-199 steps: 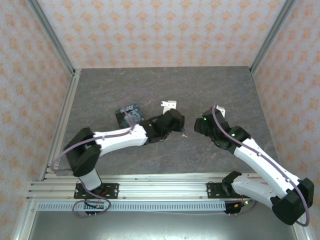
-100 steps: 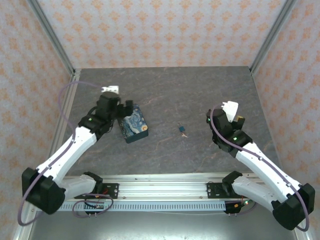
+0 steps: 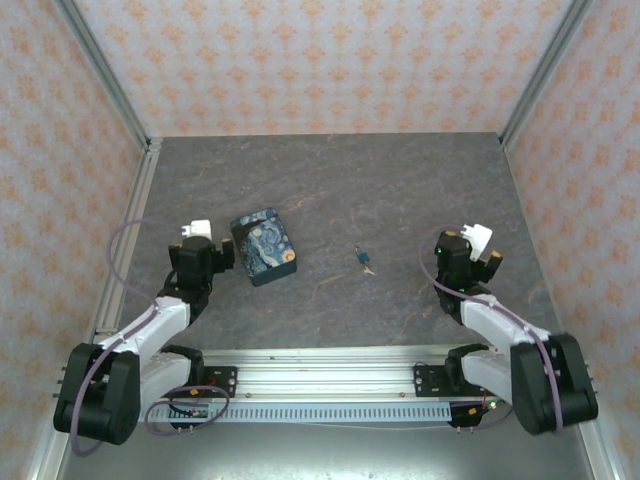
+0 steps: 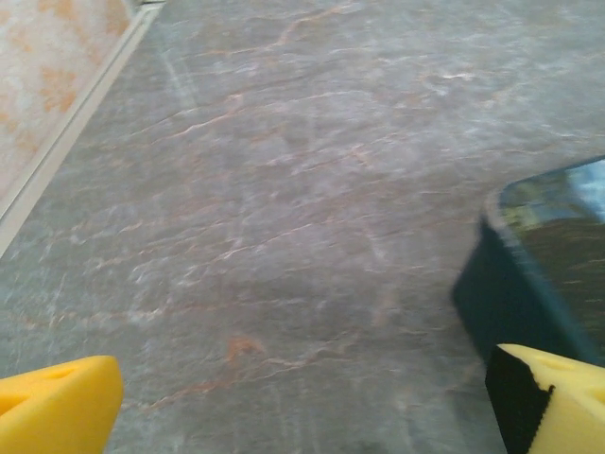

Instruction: Unlock the padlock with the key

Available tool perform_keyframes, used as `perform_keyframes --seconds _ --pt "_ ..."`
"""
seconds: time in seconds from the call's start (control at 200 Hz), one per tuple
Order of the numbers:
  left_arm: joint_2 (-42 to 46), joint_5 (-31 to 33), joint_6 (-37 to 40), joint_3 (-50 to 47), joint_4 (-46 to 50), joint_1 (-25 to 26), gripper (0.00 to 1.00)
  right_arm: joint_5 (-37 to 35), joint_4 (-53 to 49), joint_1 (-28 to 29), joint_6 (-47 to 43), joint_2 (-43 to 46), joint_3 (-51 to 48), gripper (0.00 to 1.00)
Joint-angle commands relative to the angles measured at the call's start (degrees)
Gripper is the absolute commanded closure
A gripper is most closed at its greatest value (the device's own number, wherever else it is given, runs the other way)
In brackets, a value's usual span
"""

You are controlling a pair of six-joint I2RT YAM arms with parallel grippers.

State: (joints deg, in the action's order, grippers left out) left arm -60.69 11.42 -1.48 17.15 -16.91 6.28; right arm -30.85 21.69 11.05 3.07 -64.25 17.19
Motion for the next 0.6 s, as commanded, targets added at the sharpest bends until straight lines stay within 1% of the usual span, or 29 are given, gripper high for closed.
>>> perform_keyframes --seconds 0.0,0.075,0.165,0.25,0.31,0.415,0.435,0.46,0.49,0.515,0.546,0.576,0.596 --pt "-1.8 1.9 -0.5 -4.0 -20.5 -1.9 0.00 4.8 19.0 -0.5 -3.6 -5.4 -1.1 0.00" --pt "-3.5 1.7 -0.5 -4.9 -24.8 -2.9 0.00 8.1 26.9 -2.2 -4.5 -9.3 -1.9 0.00" --pt "-7.5 0.4 -0.9 -4.0 -28.8 -3.7 0.00 10.4 31.2 -4.1 -4.8 -13.6 -1.6 0.00" --pt "-13.6 -0.8 -0.5 -1.7 -31.0 -3.8 0.00 12.9 35.7 -5.7 -4.1 -18.2 -1.6 0.00" --pt "-18.1 -1.6 0.0 0.4 -31.6 -3.9 0.00 14.9 31.7 -5.7 -4.4 -18.1 -0.2 0.00" --pt "-25.6 -2.4 0.9 4.4 -32.0 -3.7 0.00 13.4 34.3 -5.7 -4.6 -23.9 1.9 0.00" --pt "-25.5 -2.6 0.9 5.8 -28.7 -3.7 0.00 13.6 33.7 -5.7 -4.9 -24.4 2.7 0.00" --pt "-24.5 -3.2 0.8 7.3 -24.3 -3.7 0.00 13.6 29.6 -5.7 -4.7 -24.0 4.4 0.00" --pt "-25.3 -3.3 1.5 6.7 -27.5 -3.5 0.00 14.0 23.9 -5.8 -3.7 -22.9 6.2 0.00" --pt "-25.4 -3.3 1.5 6.4 -28.0 -3.5 0.00 15.5 25.5 -6.6 -3.6 -23.1 5.5 0.00" --pt "-24.8 -3.4 1.4 7.3 -24.9 -3.5 0.00 15.0 27.5 -6.9 -3.5 -23.8 5.1 0.00" --pt "-25.4 -3.3 1.6 6.7 -27.2 -3.4 0.00 15.0 26.3 -7.0 -3.4 -23.5 5.4 0.00" --pt "-25.3 -3.3 1.5 6.9 -26.7 -3.4 0.00 15.2 25.0 -6.9 -3.1 -22.9 5.8 0.00"
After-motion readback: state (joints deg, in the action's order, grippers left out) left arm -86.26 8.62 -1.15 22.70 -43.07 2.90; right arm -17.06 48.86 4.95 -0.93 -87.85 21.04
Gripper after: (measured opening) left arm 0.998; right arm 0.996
